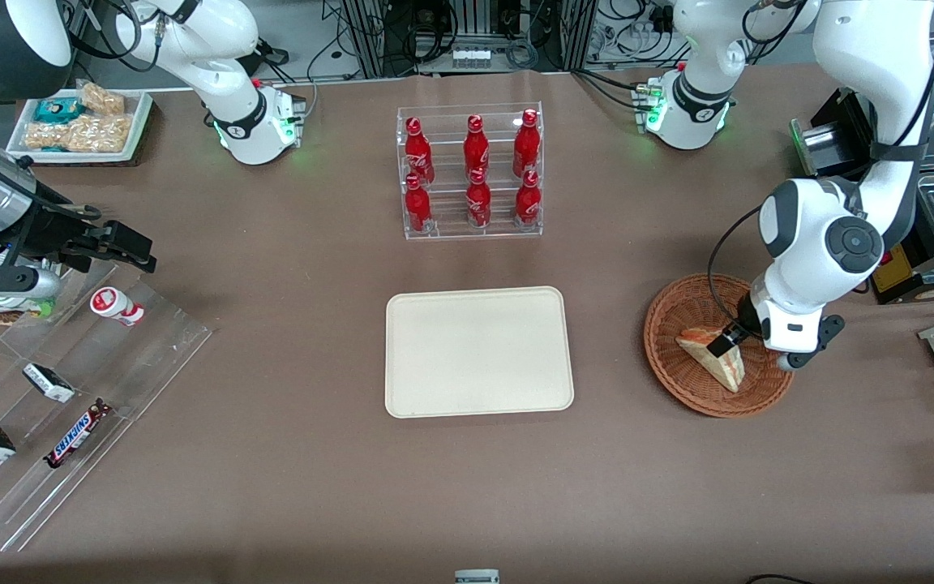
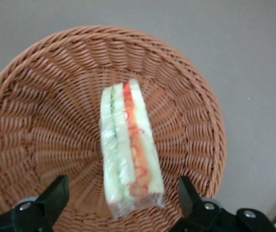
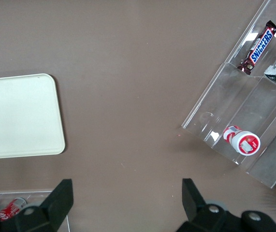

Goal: Place sandwich from basket to tray
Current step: 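Close the left gripper on the sandwich and lift it from the basket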

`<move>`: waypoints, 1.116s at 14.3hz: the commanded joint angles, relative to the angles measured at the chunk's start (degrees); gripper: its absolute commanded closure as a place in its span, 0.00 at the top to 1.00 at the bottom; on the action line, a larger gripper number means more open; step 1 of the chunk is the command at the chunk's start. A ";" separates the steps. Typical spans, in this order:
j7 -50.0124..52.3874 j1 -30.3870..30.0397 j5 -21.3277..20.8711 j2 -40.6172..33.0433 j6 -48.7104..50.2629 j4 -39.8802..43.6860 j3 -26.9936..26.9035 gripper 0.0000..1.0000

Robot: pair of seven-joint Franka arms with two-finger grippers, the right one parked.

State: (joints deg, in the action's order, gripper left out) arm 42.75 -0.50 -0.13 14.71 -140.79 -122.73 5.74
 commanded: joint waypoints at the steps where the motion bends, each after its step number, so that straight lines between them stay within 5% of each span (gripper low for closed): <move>1: 1.37 0.33 -0.83 1.63 -1.94 0.47 -0.11 1.00; 3: 1.37 0.33 -0.84 3.56 -2.03 0.47 -0.11 1.00; 4: 1.20 0.33 -1.01 4.44 -1.94 0.82 -0.11 0.89; 6: 0.32 0.33 -1.18 5.50 -1.94 1.00 -0.11 0.17; 7: -0.03 0.33 -1.97 5.33 -1.68 1.17 -0.11 0.01; 11: -0.65 0.33 -2.94 1.74 12.05 10.71 0.76 0.00; 14: 2.49 0.68 -2.77 1.98 31.84 26.52 7.33 0.00; 16: 5.14 3.30 -3.38 2.95 32.86 29.47 11.56 0.00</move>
State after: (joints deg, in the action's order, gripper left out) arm 44.72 0.25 -2.25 15.54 -110.42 -97.40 13.94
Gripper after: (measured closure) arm 0.709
